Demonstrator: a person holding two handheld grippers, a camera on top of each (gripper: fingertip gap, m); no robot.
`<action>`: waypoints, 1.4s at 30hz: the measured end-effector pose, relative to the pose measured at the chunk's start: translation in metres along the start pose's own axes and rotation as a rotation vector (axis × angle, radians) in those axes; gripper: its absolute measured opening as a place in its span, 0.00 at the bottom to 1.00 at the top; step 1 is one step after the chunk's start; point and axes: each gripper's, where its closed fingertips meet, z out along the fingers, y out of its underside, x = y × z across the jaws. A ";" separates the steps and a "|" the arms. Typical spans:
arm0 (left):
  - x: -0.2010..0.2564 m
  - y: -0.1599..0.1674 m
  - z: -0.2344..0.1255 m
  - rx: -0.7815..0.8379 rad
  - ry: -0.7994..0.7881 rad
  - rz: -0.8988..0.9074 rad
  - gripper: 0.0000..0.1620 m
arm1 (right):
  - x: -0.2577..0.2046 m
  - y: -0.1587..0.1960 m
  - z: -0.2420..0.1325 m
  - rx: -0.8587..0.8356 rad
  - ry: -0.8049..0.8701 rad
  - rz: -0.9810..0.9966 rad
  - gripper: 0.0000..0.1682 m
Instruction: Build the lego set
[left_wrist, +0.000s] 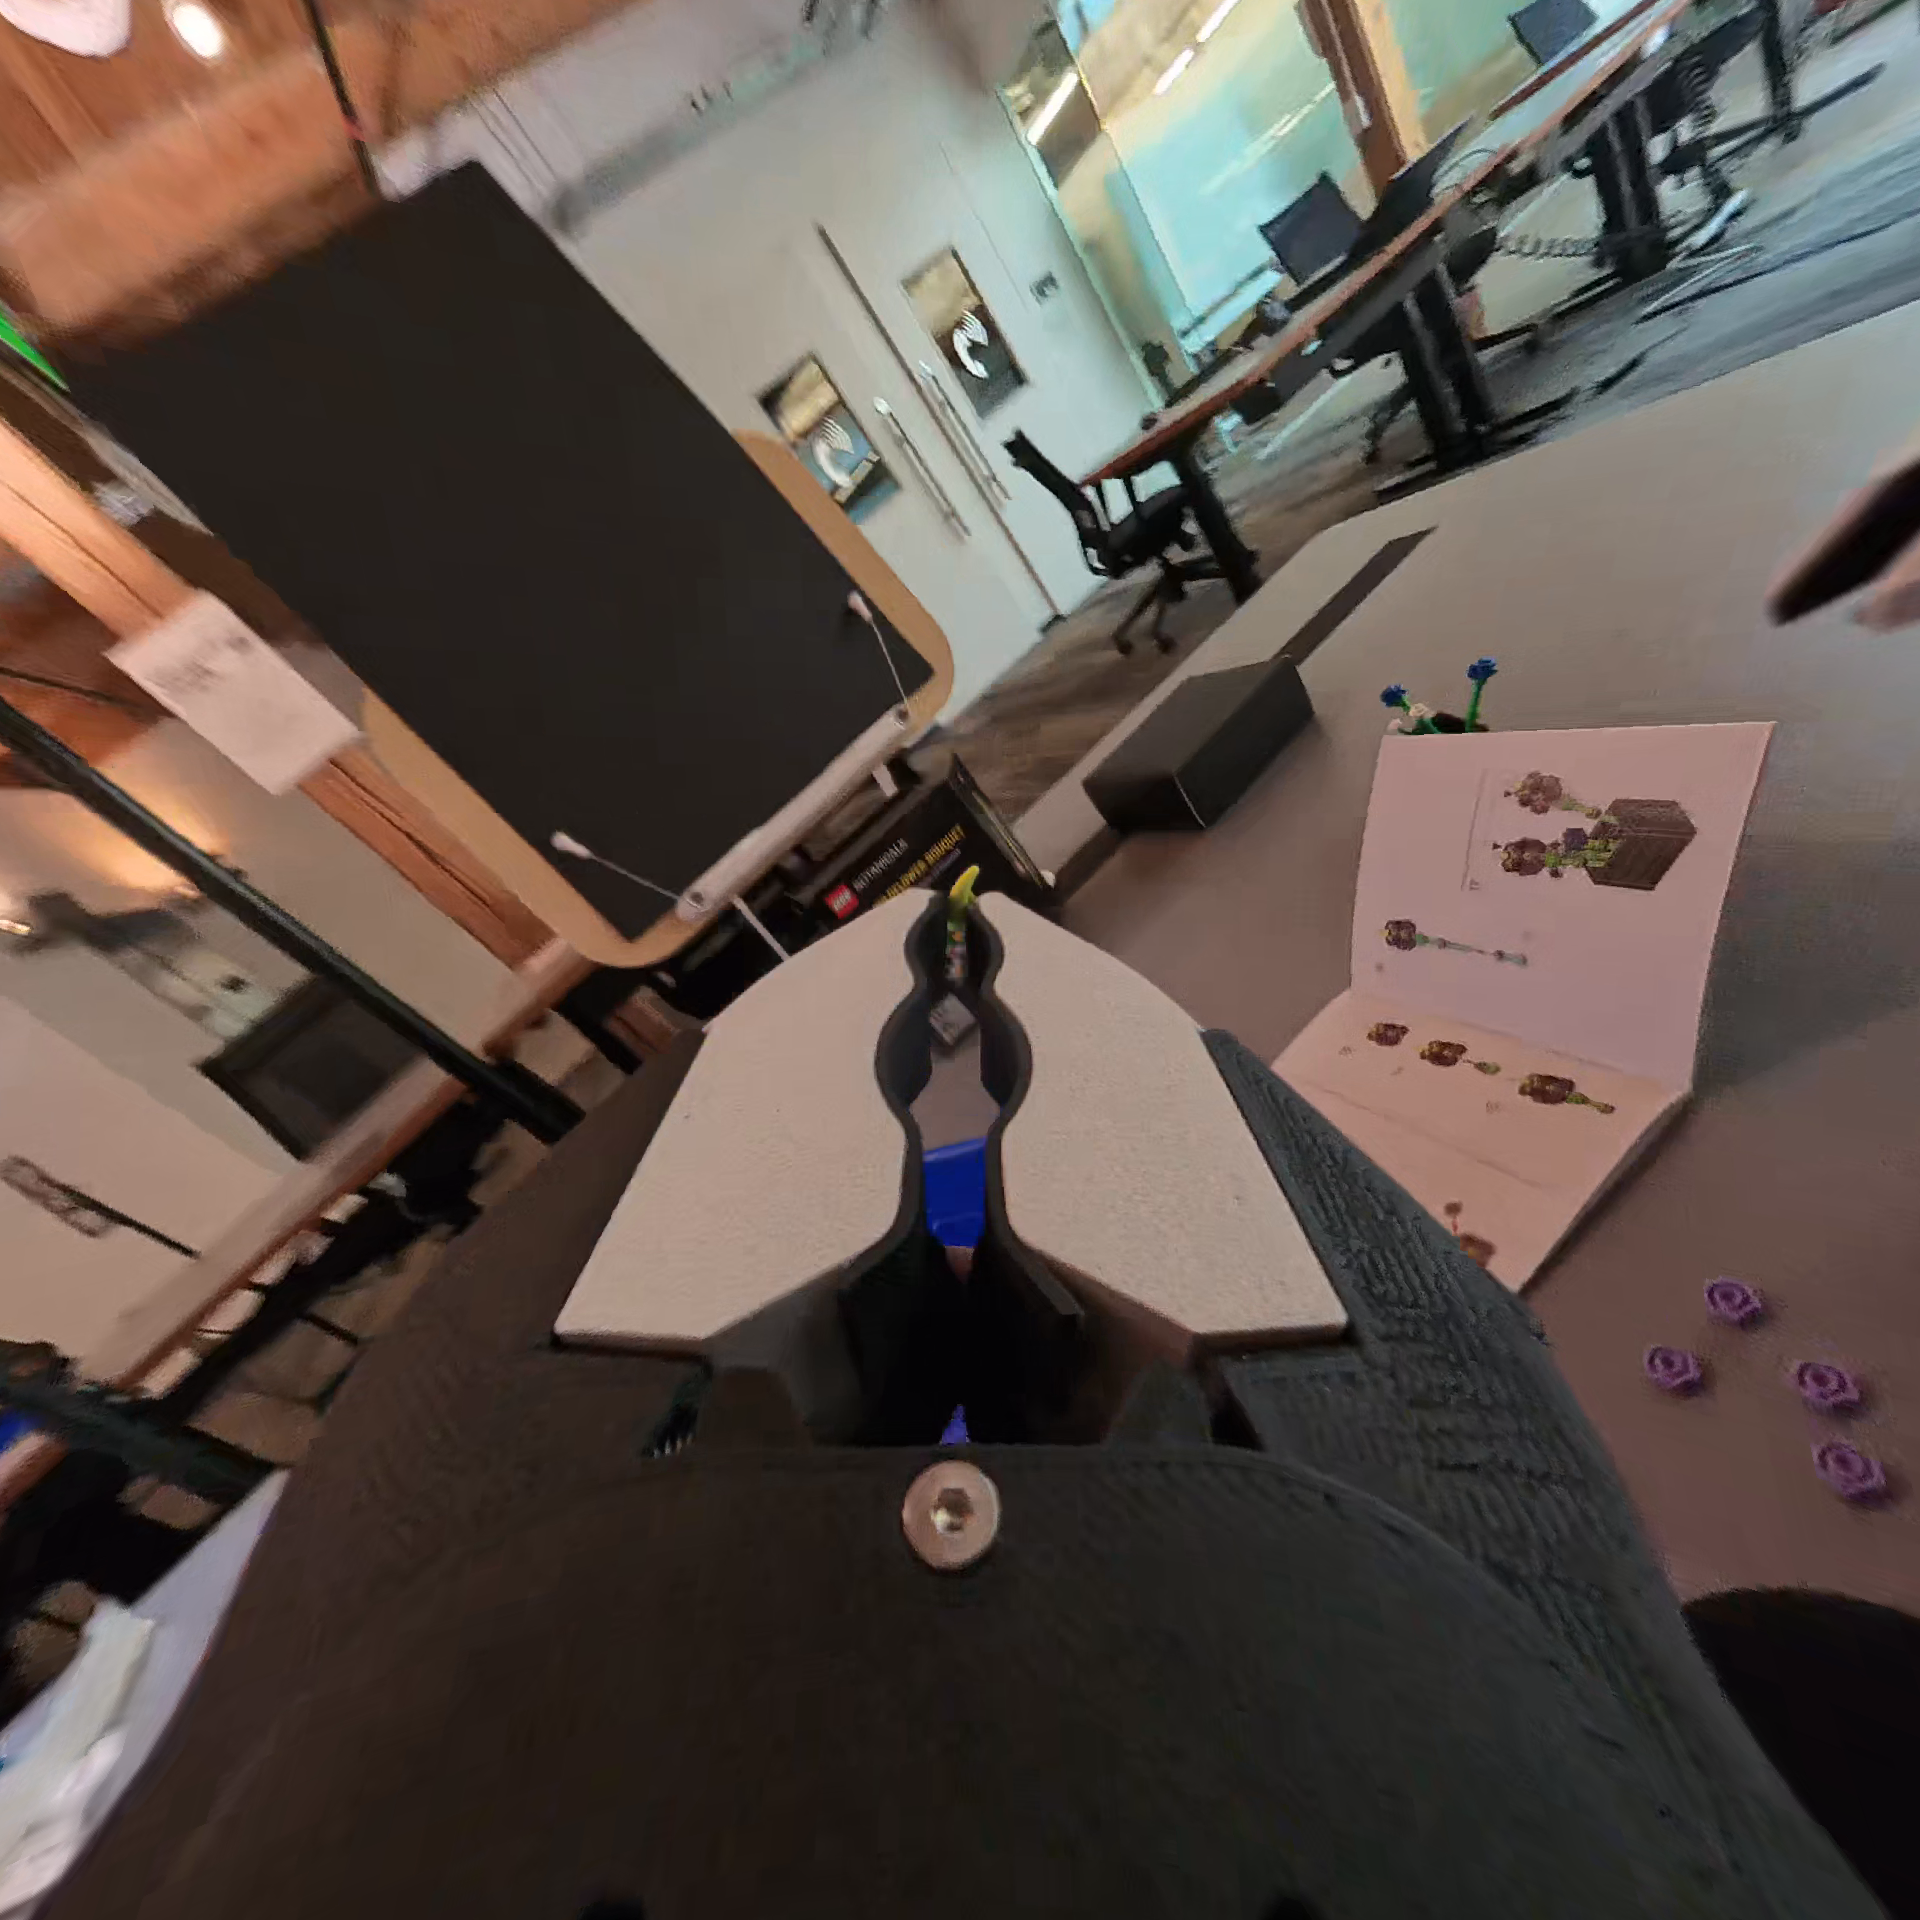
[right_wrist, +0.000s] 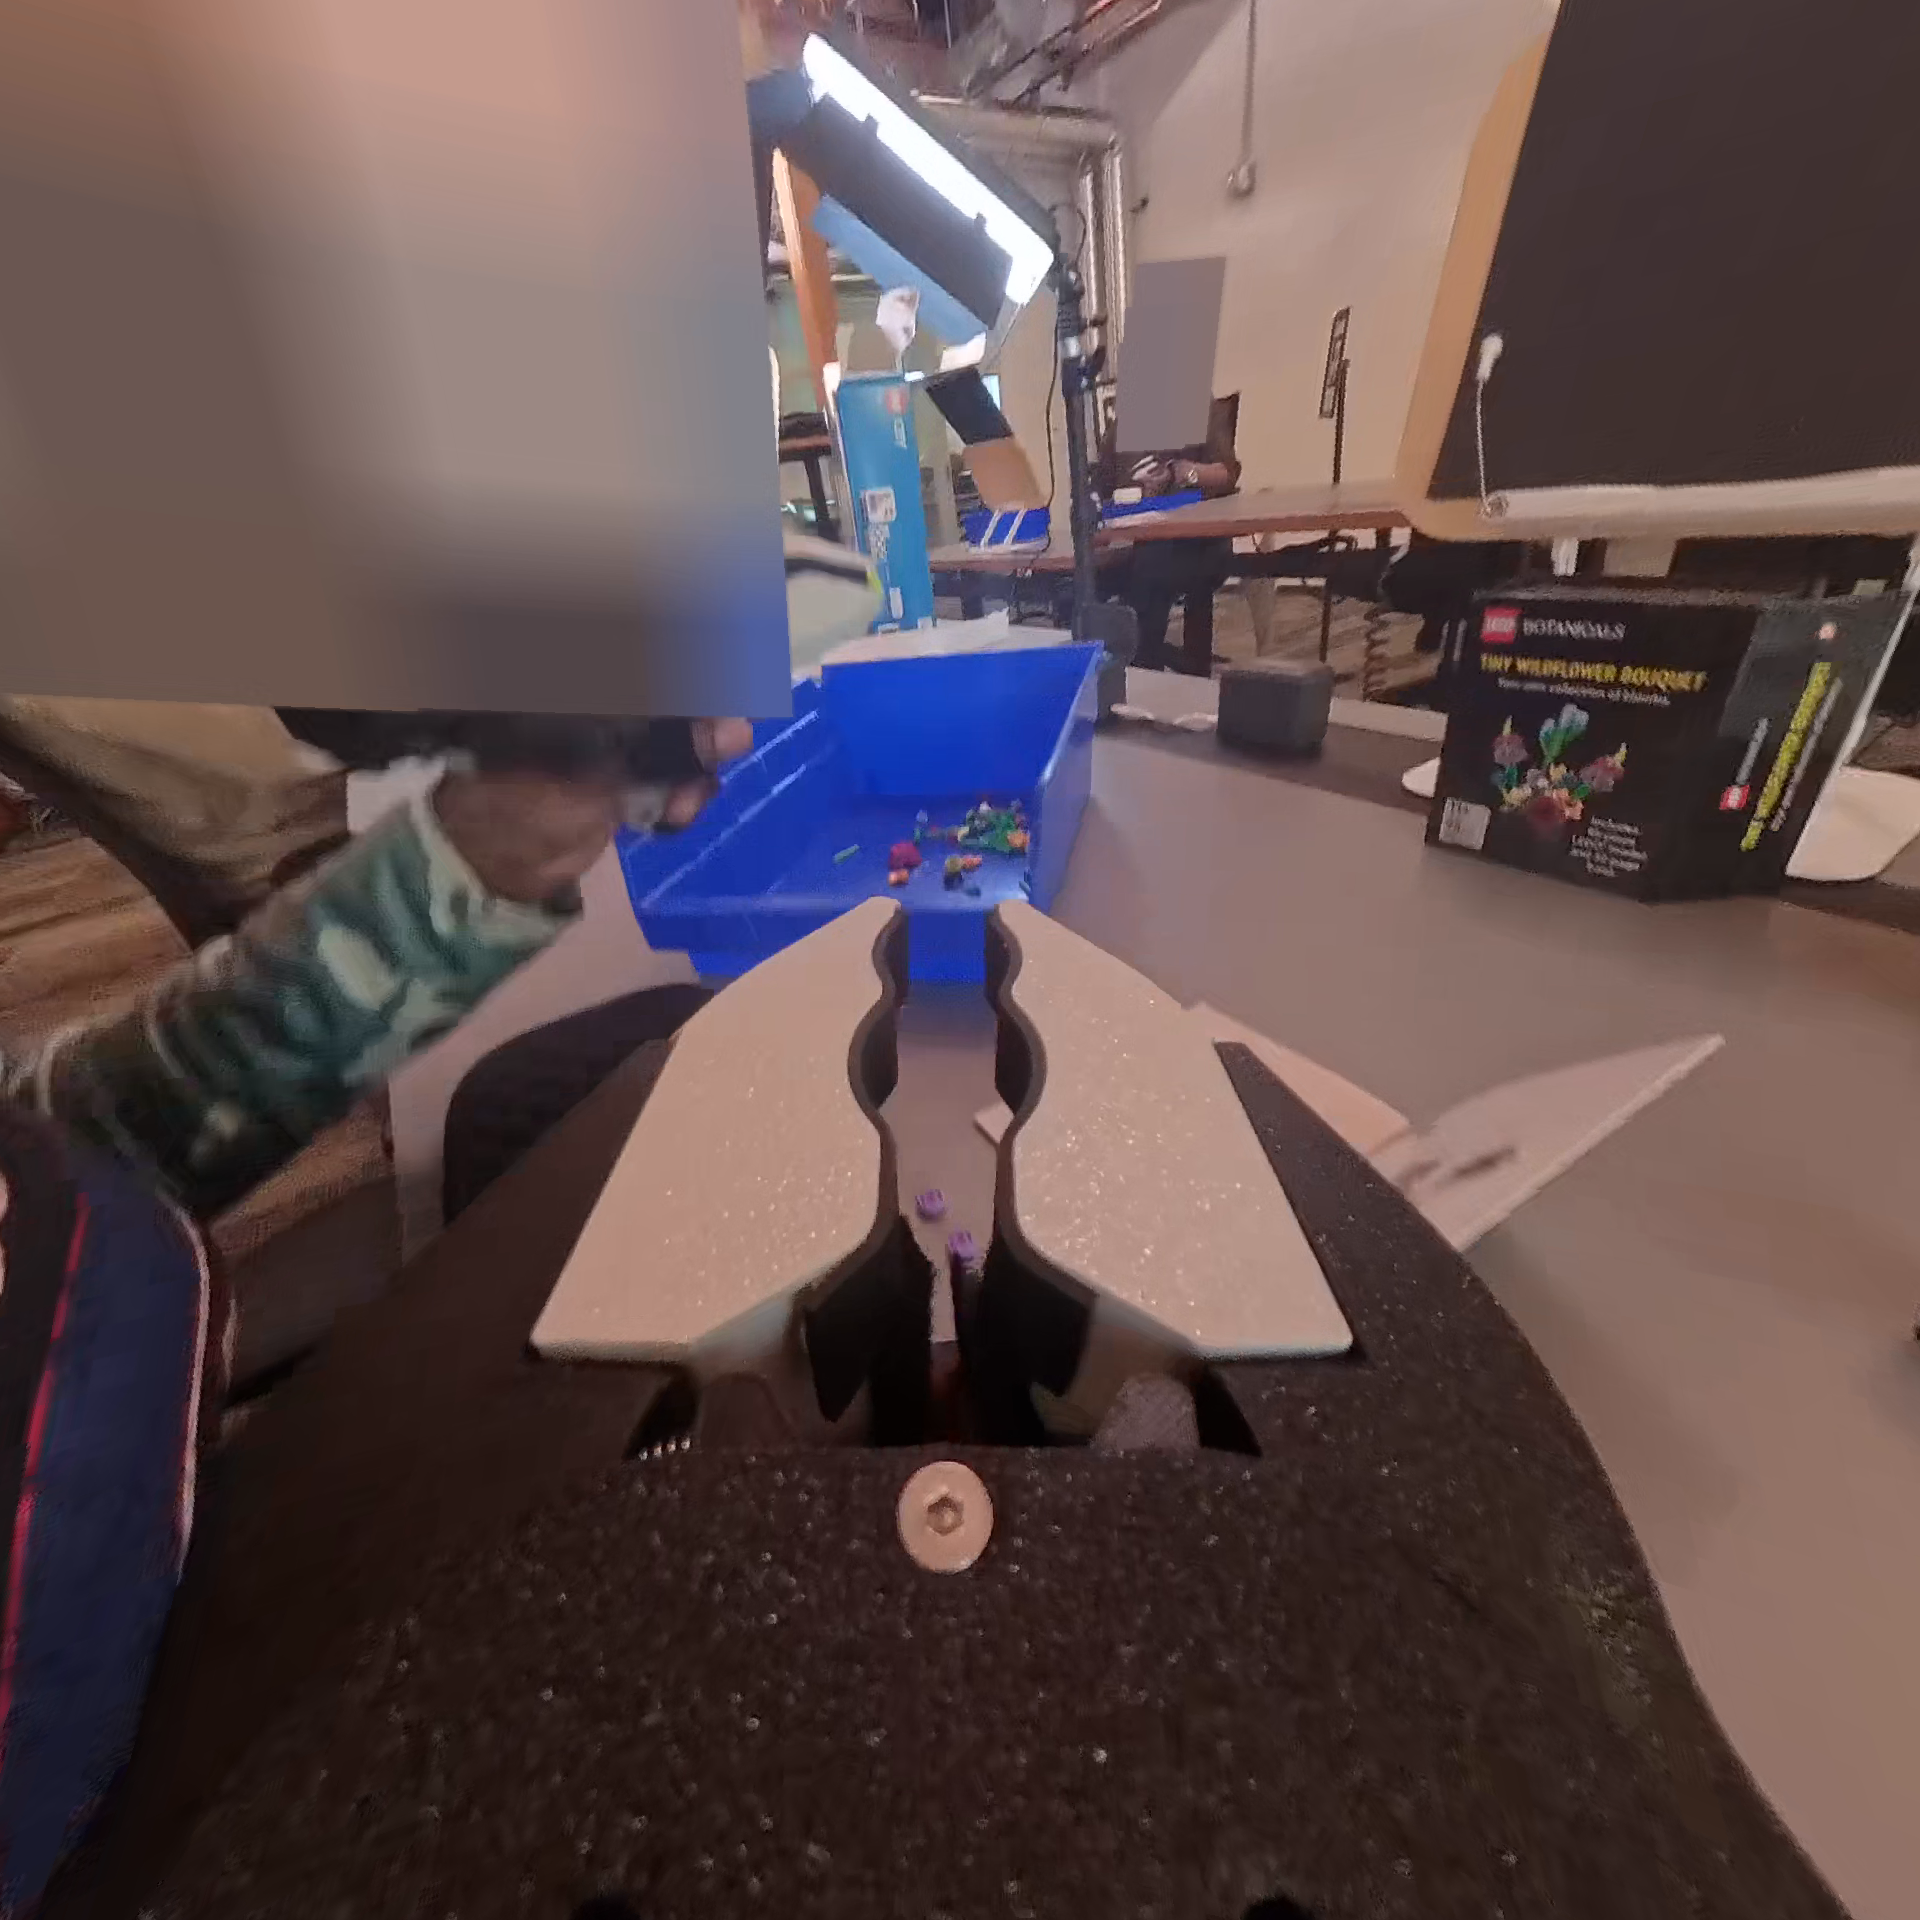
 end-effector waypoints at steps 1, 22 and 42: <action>0.012 -0.008 0.000 0.016 -0.045 0.058 0.02 | -0.005 -0.006 0.006 0.010 -0.010 -0.003 0.09; 0.084 -0.055 -0.002 0.203 -0.095 0.372 0.02 | -0.027 -0.034 0.037 0.073 -0.069 0.031 0.05; 0.176 0.007 -0.011 -0.256 0.664 -0.511 0.37 | 0.012 -0.020 -0.024 -0.021 0.024 0.005 0.01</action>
